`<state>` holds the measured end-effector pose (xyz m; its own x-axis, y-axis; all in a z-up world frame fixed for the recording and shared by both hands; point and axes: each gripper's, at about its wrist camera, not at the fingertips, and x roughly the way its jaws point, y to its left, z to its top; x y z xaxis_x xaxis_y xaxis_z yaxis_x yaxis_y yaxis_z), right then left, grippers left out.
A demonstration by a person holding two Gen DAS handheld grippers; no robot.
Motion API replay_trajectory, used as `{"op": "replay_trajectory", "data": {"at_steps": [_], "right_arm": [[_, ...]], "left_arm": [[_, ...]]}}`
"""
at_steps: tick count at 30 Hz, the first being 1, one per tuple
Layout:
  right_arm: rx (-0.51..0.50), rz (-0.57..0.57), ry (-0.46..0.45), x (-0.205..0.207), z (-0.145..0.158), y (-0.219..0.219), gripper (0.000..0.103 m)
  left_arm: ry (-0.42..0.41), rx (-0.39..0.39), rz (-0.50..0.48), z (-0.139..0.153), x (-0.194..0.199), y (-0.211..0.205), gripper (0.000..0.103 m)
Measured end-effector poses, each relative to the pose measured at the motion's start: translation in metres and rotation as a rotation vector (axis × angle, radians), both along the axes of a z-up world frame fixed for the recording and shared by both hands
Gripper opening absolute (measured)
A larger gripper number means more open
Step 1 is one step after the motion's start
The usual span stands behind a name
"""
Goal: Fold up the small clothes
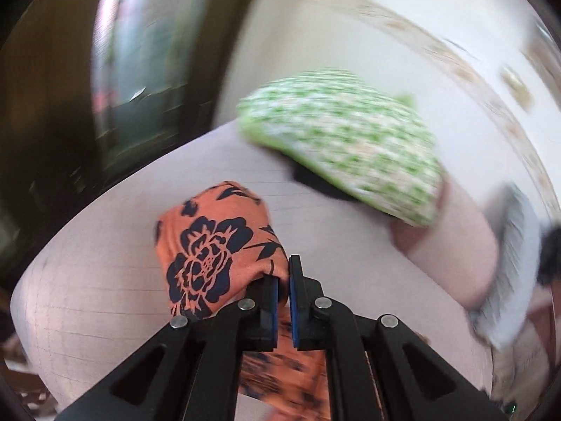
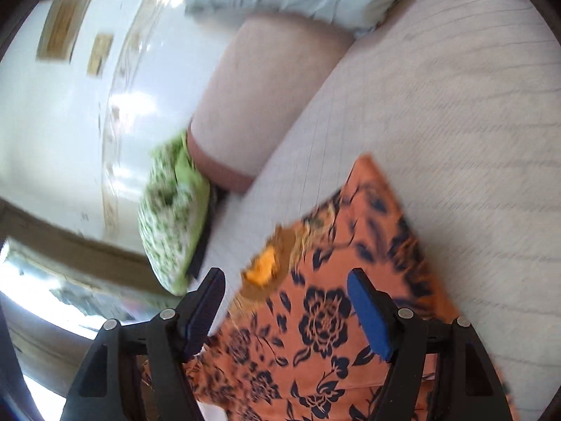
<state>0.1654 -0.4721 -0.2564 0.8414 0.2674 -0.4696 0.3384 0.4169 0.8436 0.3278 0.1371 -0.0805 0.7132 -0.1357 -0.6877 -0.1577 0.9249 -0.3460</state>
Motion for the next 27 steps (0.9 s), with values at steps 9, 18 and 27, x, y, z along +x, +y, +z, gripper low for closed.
{"op": "replay_trajectory", "data": {"at_steps": [9, 18, 27], "right_arm": [[0.012, -0.152, -0.039, -0.051, 0.022, -0.074, 0.075], [0.07, -0.185, -0.001, -0.071, 0.013, -0.117, 0.075], [0.056, -0.014, 0.027, -0.045, 0.011, -0.09, 0.075]], "left_arm": [[-0.105, 0.101, -0.42, 0.05, -0.043, -0.235, 0.005], [0.209, 0.25, -0.876, -0.072, -0.103, -0.434, 0.015], [0.131, 0.146, -0.655, -0.057, -0.09, -0.323, 0.065]]}}
